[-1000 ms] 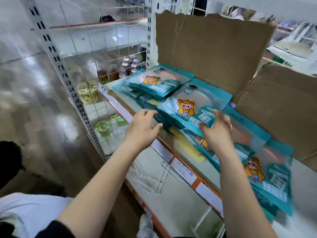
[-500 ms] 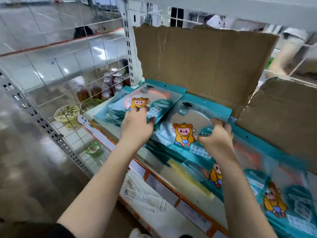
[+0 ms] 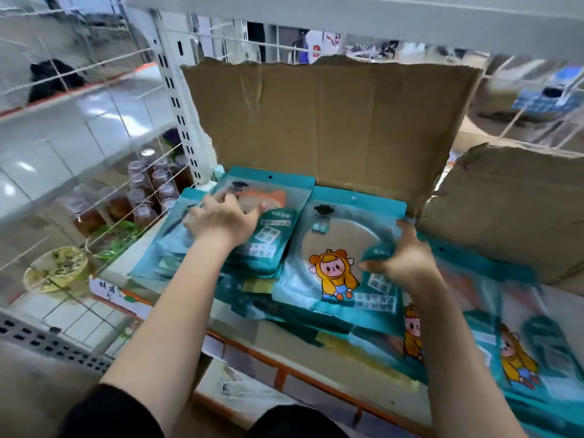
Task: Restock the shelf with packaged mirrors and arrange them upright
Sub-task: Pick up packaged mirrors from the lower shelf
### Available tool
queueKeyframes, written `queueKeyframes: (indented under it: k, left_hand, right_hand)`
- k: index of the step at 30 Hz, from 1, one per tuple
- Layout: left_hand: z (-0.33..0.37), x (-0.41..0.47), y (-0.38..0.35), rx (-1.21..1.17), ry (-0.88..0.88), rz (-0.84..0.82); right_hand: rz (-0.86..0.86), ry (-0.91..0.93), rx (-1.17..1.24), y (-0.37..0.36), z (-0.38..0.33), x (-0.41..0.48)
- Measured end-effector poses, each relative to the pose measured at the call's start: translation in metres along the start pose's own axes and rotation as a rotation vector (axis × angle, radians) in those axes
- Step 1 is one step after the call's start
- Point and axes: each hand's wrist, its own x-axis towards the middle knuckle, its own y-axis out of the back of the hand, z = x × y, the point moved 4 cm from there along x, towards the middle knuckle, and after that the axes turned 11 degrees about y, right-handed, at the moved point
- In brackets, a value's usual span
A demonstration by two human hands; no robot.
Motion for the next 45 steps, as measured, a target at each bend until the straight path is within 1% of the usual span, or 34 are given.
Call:
queueKeyframes:
  k: [4,8,9,12,14,17,18,22,25,27,29,33,36,38,41,45]
  left_hand:
    - [0.001,0.013,-0.005,0.028,-0.046,0.046]
    - [0.007,0.022,-0.005,-0.028,-0.059,0.0]
    - [0.008,0.022,-0.004,-0.043,-0.055,0.01]
    - [0.008,0.026,0.001,-0.123,-0.046,0.13]
    - [0.007,0.031,0.003,-0.19,-0.015,0.116]
    - [0.008,0.035,0.013,-0.291,-0.073,0.23]
    - [0.007,0.038,0.014,-0.355,-0.084,0.233]
    - [0.007,0.045,0.013,-0.552,-0.137,0.158]
    - [0.012,0.039,0.014,-0.613,-0.153,0.128]
    - [0.014,0.037,0.015,-0.665,-0.124,0.085]
    - [0.013,0.036,0.018,-0.715,-0.117,0.063]
    - [0.021,0.024,0.025,-0.863,-0.209,0.019]
    - [0.031,0.018,0.028,-1.072,-0.26,-0.074]
    - [0.04,0.007,0.03,-1.155,-0.291,-0.127]
    - [0.062,-0.02,0.024,-1.22,-0.356,-0.192]
    - [0.091,-0.05,0.008,-1.243,-0.419,-0.257]
  right_hand:
    - [-0.014,0.007,0.053,0.0,-0.002,0.003]
    - [0.026,-0.004,0.101,0.001,0.002,0.005]
    - [0.041,-0.01,0.112,0.001,0.003,0.005]
    - [0.105,-0.019,0.137,0.0,-0.001,0.005]
    - [0.139,-0.011,0.156,-0.001,-0.006,0.006]
    - [0.177,-0.018,0.231,0.002,-0.012,0.006]
    - [0.189,-0.028,0.283,0.002,-0.012,0.005]
    - [0.229,-0.035,0.463,-0.001,-0.007,-0.001]
    - [0.278,-0.135,0.709,-0.004,0.001,-0.002]
    - [0.296,-0.2,0.837,-0.002,0.005,-0.003]
    - [0.292,-0.214,0.932,-0.001,0.008,-0.005]
    - [0.307,-0.134,1.071,0.002,0.014,-0.018]
    - [0.365,-0.059,1.122,0.01,0.021,-0.03]
    - [0.395,-0.024,1.119,0.019,0.028,-0.042]
    - [0.499,0.006,1.118,0.037,0.05,-0.063]
    - [0.667,0.044,1.225,0.061,0.083,-0.087]
